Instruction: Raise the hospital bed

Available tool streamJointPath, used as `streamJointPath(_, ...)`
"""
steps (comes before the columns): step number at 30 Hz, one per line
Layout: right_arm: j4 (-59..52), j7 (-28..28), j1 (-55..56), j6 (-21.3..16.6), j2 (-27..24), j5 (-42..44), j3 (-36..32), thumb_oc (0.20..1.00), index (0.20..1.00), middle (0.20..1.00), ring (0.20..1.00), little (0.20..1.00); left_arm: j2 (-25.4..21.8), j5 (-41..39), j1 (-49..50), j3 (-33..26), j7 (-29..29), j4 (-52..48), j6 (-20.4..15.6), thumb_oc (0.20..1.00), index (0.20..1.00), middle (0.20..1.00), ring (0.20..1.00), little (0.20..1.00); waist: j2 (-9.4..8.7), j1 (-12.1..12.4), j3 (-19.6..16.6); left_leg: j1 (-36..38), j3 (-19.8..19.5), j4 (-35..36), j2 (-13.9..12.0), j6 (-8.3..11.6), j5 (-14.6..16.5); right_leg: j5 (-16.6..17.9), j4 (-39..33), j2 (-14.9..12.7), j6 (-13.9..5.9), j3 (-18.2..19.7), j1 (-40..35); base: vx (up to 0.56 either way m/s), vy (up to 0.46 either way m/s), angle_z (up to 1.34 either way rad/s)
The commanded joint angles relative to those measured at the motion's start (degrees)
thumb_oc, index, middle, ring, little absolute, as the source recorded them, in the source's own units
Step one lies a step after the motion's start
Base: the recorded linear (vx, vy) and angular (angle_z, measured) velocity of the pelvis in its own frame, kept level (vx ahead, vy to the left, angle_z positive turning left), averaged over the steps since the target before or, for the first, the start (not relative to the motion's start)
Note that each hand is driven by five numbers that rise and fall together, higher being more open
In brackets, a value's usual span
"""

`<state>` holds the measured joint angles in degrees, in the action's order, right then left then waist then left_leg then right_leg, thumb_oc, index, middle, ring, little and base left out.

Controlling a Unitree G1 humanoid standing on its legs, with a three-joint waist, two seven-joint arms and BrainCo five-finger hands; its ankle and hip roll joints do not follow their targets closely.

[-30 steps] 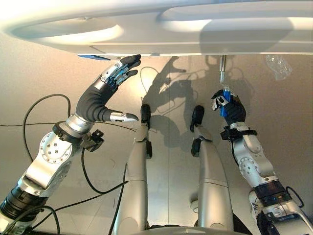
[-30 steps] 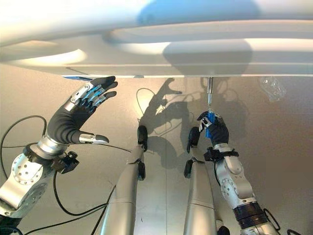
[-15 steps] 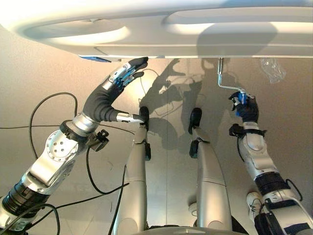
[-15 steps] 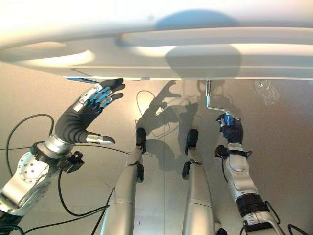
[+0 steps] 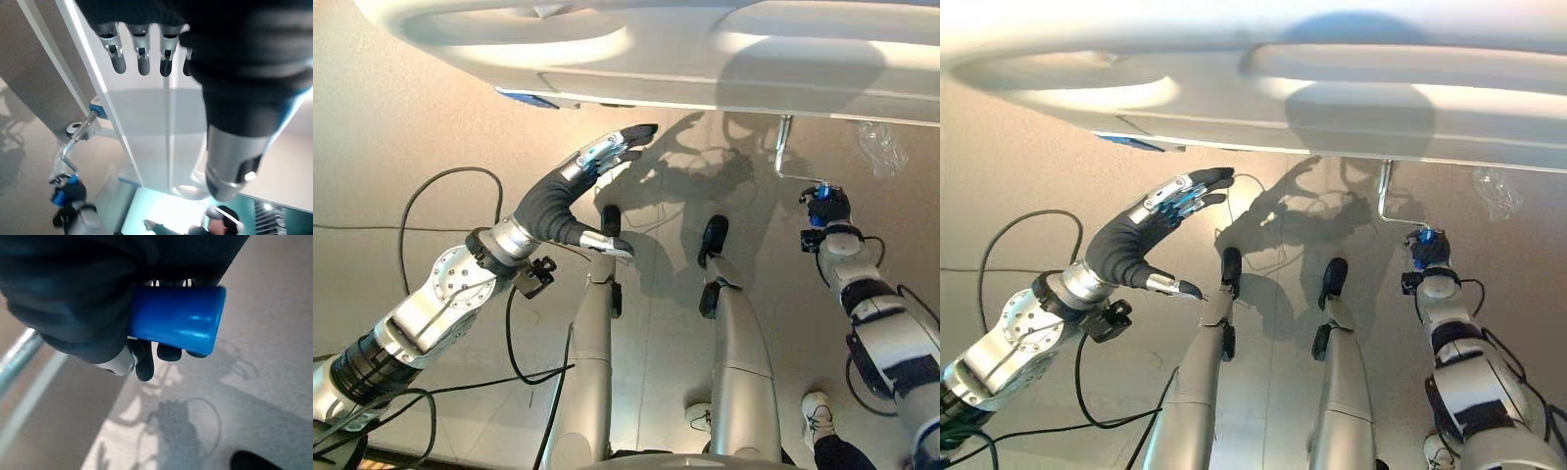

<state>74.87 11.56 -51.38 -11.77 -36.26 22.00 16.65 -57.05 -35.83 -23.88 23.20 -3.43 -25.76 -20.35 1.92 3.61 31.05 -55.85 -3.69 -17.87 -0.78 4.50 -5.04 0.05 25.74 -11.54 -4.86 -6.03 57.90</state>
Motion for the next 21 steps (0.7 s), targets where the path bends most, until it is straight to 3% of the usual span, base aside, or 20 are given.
streamJointPath(1,5.6,-0.9,0.6,6.4,-9.1,-2.7,3.1,0.2,0.2,0.2,0.2,0.2,5.3,-2.4,1.0,-3.5,-0.3,-3.6,-1.5,1.0,1.0,1.0,1.0,1.0,5.45,0.9,-1.3,-2.9,-1.6,-1.3,0.1,1.1,0.1,-3.5,6.1,1.8,-2.41,-2.0,3.1,0.02,0.025,0.06)
streamJointPath(7,7.3,-4.5,-2.9,9.2,-3.6,-4.7,5.6,0.2,0.2,0.2,0.2,0.2,7.0,-2.1,0.4,-5.3,0.7,-3.7,-0.7,1.0,1.0,1.0,1.0,1.0,6.63,2.7,-1.3,-7.8,-2.3,-5.0,0.8,0.57,1.3,-4.4,9.5,1.2,-2.2,-2.3,6.9,0.02,0.036,0.07)
streamJointPath(11,6.7,-5.2,-4.6,10.1,1.7,-5.5,6.6,0.2,0.2,0.2,0.2,0.2,9.5,-1.5,0.9,-6.6,1.6,-3.7,-0.2,1.0,1.0,1.0,1.0,1.0,6.87,3.2,-1.3,-10.6,-2.4,-6.8,1.0,0.38,1.9,-4.9,10.8,1.1,-1.96,-2.4,9.0,0.02,0.028,0.02)
streamJointPath(12,6.0,-5.8,-5.3,10.1,5.3,-5.6,7.1,0.2,0.2,0.2,0.2,0.2,10.7,-1.4,0.8,-6.6,2.0,-3.6,0.2,1.0,1.0,1.0,1.0,1.0,7.11,3.6,-1.3,-11.7,-2.6,-7.6,1.2,0.28,2.1,-5.0,11.3,1.2,-1.85,-2.5,9.9,0.0,0.0,0.0)
streamJointPath(17,5.9,-5.7,-5.4,10.1,5.4,-5.6,7.1,0.2,0.2,0.2,0.2,0.2,10.7,-1.3,0.9,-6.8,2.0,-3.7,0.2,1.0,1.0,1.0,1.0,1.0,7.03,3.5,-1.3,-11.8,-2.6,-7.8,1.3,0.28,2.2,-5.1,11.5,1.2,-1.84,-2.5,10.1,0.02,0.014,-0.02)
streamJointPath(18,0.7,-6.6,-7.1,9.2,15.4,-9.1,12.6,0.2,0.2,0.2,0.2,0.2,12.4,-0.9,1.0,-6.6,3.7,-3.5,-0.2,1.0,1.0,1.0,1.0,1.0,7.46,4.9,-1.3,-12.4,-3.1,-9.4,1.7,0.32,4.2,-6.7,12.5,1.1,-2.12,-2.4,9.9,0.04,0.077,-0.05)
streamJointPath(19,0.4,-6.2,-8.1,9.5,16.0,-9.2,13.0,0.2,0.2,0.2,0.2,0.2,12.0,-0.8,1.3,-7.9,3.9,-3.8,-0.1,1.0,1.0,1.0,1.0,1.0,7.13,4.3,-1.3,-14.4,-3.1,-9.4,1.6,0.19,2.7,-5.2,12.1,1.1,-1.67,-2.8,11.7,0.04,0.076,-0.06)
streamJointPath(21,0.4,-6.2,-8.1,9.5,16.0,-9.2,13.0,0.2,0.2,0.2,0.2,0.2,12.0,-0.8,1.3,-8.0,3.9,-3.8,-0.1,1.0,1.0,1.0,1.0,1.0,7.11,4.3,-1.3,-14.4,-3.1,-9.4,1.6,0.19,2.7,-5.2,12.1,1.1,-1.67,-2.8,11.7,-0.02,0.004,-0.05)
